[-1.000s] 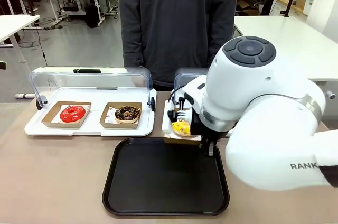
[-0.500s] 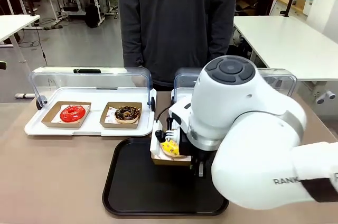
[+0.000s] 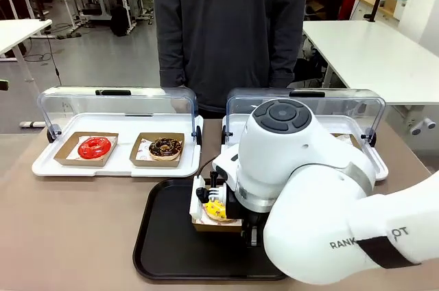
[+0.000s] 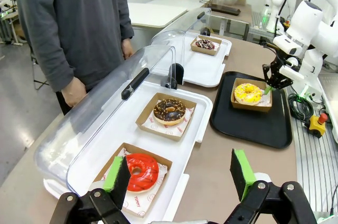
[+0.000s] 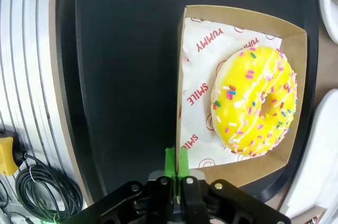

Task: Move the third donut from the left to the tray.
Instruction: Pick up the Paper togo box containing the Donut indicated by the person and place it on the Handle tray.

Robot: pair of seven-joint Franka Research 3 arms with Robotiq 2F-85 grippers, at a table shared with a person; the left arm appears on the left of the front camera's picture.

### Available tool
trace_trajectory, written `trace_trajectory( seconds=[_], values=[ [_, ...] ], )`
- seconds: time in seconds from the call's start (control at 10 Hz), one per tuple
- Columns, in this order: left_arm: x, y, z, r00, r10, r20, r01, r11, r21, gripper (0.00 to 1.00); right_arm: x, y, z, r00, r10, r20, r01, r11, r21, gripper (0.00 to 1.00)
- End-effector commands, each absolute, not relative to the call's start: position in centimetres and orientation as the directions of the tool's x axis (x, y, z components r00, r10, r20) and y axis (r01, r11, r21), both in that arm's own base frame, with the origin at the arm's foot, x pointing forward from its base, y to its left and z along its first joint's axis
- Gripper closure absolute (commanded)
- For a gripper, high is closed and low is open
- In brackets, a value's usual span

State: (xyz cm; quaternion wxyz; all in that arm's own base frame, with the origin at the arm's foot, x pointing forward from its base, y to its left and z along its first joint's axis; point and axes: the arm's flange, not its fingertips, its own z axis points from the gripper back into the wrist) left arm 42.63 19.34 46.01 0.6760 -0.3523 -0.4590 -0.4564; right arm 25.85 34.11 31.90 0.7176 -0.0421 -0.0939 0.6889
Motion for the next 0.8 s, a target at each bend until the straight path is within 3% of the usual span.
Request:
trace_trajectory(
  seconds=[0.0, 0.7],
  values=[
    [42.56, 19.21, 46.13, 0.156, -0.289, 0.945, 0.942, 0.332, -0.054, 0.00, 22.64, 31.11, 30.58, 0.046, 0.991, 0.125, -0.980, 0.069, -0.188, 0.98],
    [42.56, 19.21, 46.13, 0.156, -0.289, 0.945, 0.942, 0.332, -0.054, 0.00, 23.06, 31.03, 29.64, 0.051, 0.992, 0.113, -0.986, 0.068, -0.151, 0.98]
  ],
)
